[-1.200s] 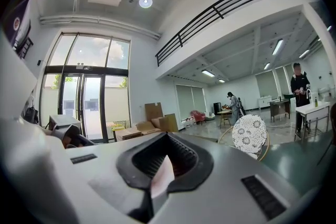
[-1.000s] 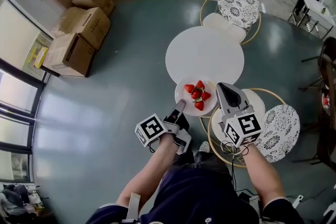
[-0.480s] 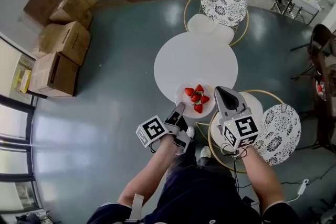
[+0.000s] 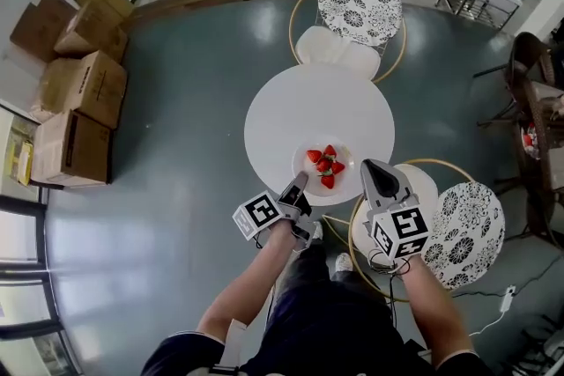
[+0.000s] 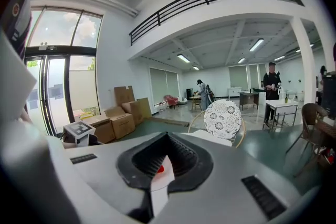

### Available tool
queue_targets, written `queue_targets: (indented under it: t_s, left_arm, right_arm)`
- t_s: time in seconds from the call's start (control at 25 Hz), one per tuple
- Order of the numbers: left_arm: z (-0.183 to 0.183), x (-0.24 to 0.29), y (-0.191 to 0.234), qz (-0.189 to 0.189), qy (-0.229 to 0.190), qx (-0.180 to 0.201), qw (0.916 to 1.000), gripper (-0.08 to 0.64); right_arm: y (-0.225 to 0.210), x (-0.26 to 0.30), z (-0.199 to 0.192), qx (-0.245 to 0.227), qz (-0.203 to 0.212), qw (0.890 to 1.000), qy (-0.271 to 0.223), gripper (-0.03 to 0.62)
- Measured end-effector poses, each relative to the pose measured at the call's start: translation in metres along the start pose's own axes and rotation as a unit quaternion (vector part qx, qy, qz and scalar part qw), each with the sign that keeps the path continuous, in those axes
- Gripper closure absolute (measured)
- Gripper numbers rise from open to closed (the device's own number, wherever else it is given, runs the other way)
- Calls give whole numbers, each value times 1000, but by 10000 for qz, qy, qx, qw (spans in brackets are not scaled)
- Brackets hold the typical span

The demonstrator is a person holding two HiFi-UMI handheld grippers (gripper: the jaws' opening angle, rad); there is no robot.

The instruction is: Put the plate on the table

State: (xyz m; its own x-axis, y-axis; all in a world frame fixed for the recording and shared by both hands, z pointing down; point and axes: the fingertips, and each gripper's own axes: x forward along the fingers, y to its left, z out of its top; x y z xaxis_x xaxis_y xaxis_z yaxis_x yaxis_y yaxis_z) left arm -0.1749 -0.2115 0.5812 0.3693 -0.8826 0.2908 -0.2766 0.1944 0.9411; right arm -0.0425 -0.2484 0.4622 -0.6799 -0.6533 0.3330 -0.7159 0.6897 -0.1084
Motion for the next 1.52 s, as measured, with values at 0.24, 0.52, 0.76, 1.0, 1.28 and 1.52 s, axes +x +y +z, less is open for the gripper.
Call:
queue_targets:
  t_s: [0.24, 0.52, 0.76, 1.0, 1.28, 1.52]
  left_arm:
    - [16, 47, 32, 80, 147, 6, 9999, 545]
    - [28, 92, 63, 316, 373, 38, 9988, 545]
    - [28, 119, 80, 516, 534, 78, 9972, 545]
    - [28, 141, 87, 655, 645, 102, 9957, 545]
    - [31, 158, 90, 801, 714, 159, 9941, 545]
    - [31, 171, 91, 927, 780, 196, 9924, 545]
  right_arm:
    - [-16, 22, -9, 115, -232, 9995, 153, 588]
    - [-31, 38, -16, 296, -448, 9982, 277, 588]
    - [-43, 44, -25, 450, -616, 9964, 382, 588]
    - [-53, 43, -28, 534, -757, 9946, 468, 588]
    - [-66, 41, -30, 590, -872, 9931, 520, 588]
    - [-76, 37, -30, 628, -974, 9919, 521, 588]
